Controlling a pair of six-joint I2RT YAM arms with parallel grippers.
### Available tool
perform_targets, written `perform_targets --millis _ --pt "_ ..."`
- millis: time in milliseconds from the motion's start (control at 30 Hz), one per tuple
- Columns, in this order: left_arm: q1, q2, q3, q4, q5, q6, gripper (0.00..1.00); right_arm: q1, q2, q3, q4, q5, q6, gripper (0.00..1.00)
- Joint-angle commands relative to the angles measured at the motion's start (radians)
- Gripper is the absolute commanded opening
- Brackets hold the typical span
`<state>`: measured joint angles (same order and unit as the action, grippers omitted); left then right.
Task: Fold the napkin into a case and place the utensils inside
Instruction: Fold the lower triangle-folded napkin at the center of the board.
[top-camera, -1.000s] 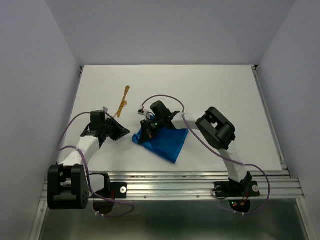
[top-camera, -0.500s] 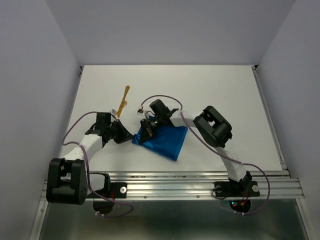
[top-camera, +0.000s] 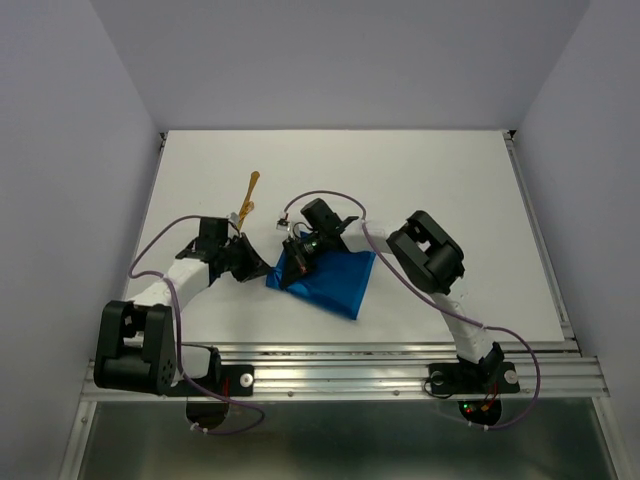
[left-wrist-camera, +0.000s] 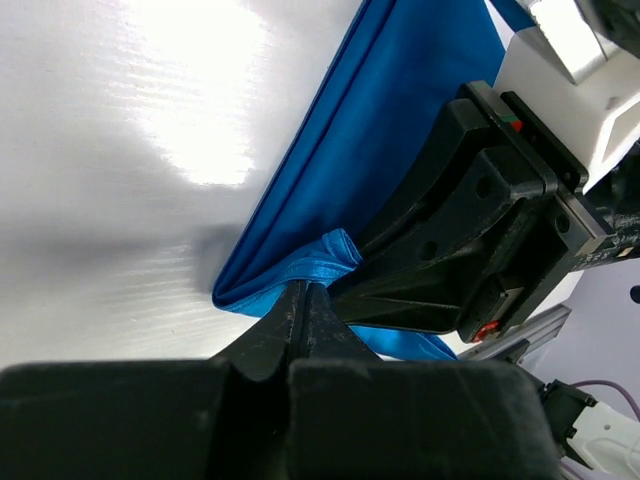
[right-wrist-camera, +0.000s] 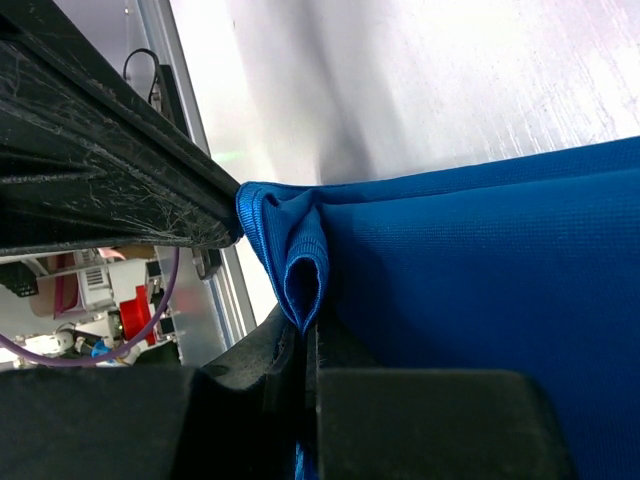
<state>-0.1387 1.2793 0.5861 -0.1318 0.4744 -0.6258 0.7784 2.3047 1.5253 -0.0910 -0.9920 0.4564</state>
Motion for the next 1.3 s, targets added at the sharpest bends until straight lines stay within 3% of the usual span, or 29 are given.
perform_targets --millis 0,300,433,467,500,633,700,967,1133,1267 --pt "-0.006 0.017 0.043 0.009 -0.005 0.026 0.00 -0.005 0.010 0.047 0.000 -0.031 -0.009 0.02" --pt "-0.027 0.101 0.092 0.026 -0.010 0.028 0.00 -0.014 0.012 0.050 -0.001 -0.023 -0.005 0.05" --pt "-0.030 0.137 0.107 0.044 -0.016 0.014 0.00 -0.014 0.007 0.053 -0.012 -0.002 -0.007 0.13" --pt "-0.030 0.150 0.112 0.046 -0.019 0.011 0.00 -0.014 0.001 0.055 -0.027 0.007 -0.015 0.32" --pt "-0.030 0.158 0.113 0.047 -0.020 0.009 0.00 -0.014 -0.004 0.055 -0.036 0.018 -0.019 0.44" --pt "-0.032 0.189 0.119 0.055 -0.025 0.002 0.00 -0.024 -0.060 0.041 -0.117 0.124 -0.070 0.74" --pt "-0.032 0.204 0.123 0.060 -0.026 0.000 0.00 -0.024 -0.089 0.024 -0.134 0.185 -0.085 0.80" --pt "-0.032 0.236 0.129 0.060 -0.030 0.009 0.00 -0.024 -0.287 -0.117 -0.187 0.440 -0.104 0.84" --pt "-0.032 0.239 0.130 0.063 -0.026 0.015 0.00 -0.024 -0.454 -0.305 -0.193 0.633 -0.111 0.88" --pt "-0.032 0.238 0.132 0.061 -0.019 0.018 0.00 -0.024 -0.571 -0.422 -0.225 0.702 -0.120 0.90"
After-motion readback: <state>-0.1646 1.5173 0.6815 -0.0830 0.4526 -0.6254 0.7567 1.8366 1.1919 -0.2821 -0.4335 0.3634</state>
